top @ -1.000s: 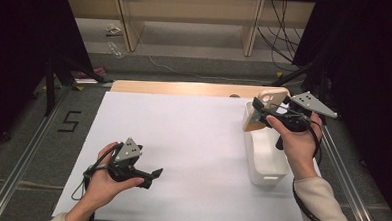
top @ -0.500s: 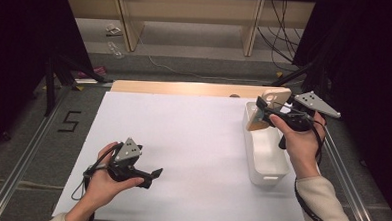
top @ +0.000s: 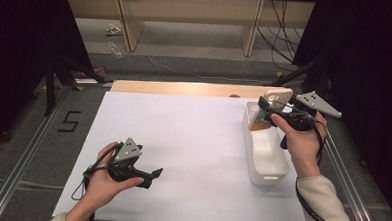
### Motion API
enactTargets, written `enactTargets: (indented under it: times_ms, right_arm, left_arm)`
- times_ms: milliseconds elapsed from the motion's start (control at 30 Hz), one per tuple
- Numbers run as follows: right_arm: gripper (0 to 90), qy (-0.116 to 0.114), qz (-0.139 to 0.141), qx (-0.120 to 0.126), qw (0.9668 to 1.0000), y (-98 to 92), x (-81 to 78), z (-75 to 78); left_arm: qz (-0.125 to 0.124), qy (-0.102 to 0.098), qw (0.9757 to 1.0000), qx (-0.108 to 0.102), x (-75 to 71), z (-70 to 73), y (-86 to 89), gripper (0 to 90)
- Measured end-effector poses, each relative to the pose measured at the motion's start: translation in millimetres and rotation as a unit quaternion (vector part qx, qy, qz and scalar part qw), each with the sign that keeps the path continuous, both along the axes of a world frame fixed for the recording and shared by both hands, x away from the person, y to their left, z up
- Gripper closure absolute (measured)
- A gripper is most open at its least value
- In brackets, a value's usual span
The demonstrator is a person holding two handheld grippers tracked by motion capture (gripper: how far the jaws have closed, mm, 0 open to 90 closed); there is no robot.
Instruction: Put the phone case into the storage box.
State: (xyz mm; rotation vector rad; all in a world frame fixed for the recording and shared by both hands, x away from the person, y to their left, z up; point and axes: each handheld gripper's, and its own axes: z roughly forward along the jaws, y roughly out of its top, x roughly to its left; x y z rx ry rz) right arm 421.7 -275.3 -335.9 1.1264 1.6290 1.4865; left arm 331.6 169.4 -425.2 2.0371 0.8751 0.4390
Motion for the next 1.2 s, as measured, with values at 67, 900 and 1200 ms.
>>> enactTargets:
  times_ms: [67,900,1200]
  right_arm:
    - [13.3,0.0,-0.001,0.0,1.0,-0.8,0.0,0.3]
    - [13.3,0.007,-0.01,-0.001,0.9999,-8.2,4.2,-1.8]
    - [13.3,0.013,-0.011,-0.002,0.9999,-8.4,9.4,-3.5]
  left_arm:
    - [0.0,0.0,1.0,0.0,-0.1,0.0,0.0,0.0]
    - [-0.002,-0.001,1.0,-0.002,-0.3,0.3,-0.5,0.0]
    - [-0.004,-0.001,1.0,-0.004,-0.3,0.7,-1.3,0.0]
